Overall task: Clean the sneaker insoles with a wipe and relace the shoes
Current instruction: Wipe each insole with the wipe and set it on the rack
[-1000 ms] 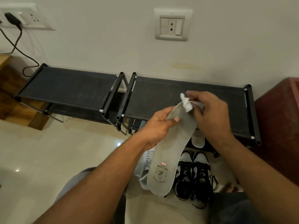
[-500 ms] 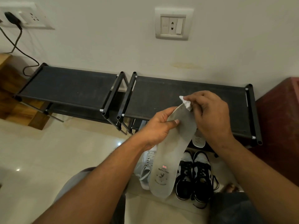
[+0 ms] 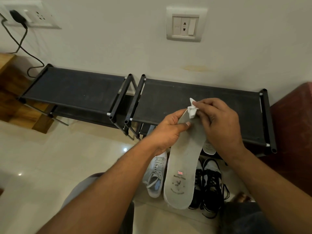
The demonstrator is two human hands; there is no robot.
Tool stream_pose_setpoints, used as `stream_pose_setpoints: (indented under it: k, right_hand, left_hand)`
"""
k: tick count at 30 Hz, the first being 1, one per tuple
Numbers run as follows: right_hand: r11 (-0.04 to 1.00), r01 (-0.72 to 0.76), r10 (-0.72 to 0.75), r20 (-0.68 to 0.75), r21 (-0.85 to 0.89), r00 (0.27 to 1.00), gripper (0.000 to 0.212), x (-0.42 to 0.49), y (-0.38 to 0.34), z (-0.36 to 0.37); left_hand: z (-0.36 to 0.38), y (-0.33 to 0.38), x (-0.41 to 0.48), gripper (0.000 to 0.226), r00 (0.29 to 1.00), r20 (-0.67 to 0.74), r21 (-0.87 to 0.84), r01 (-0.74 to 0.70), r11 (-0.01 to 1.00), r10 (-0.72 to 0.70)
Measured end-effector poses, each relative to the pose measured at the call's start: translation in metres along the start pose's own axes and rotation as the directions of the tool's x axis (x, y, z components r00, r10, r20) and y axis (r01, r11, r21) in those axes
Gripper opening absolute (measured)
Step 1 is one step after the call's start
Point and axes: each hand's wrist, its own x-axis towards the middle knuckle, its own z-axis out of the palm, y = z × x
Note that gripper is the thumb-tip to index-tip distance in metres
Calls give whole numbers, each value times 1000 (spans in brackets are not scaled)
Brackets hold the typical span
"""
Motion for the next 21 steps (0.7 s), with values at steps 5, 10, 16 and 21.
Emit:
stream_pose_setpoints:
  k: [5, 10, 16, 21]
  right_hand:
    - [998, 55, -55, 38, 6, 998, 26, 2, 0, -2]
    - [1000, 24, -24, 1, 1, 1000, 24, 3, -1, -2]
    - [999, 5, -7, -48, -33, 999, 19, 2, 1, -4]
    - [994, -105, 104, -83, 1, 991, 19, 3, 0, -6]
  left_hand:
    - [-3, 3, -3, 46, 1000, -8, -35, 27, 999, -28]
    - [-2, 11, -6, 50, 1000, -10, -167, 24, 986, -26]
    - [0, 14, -6, 62, 993, 116, -451, 60, 891, -8]
    - [4, 15, -7, 55, 991, 129, -406, 86, 910, -36]
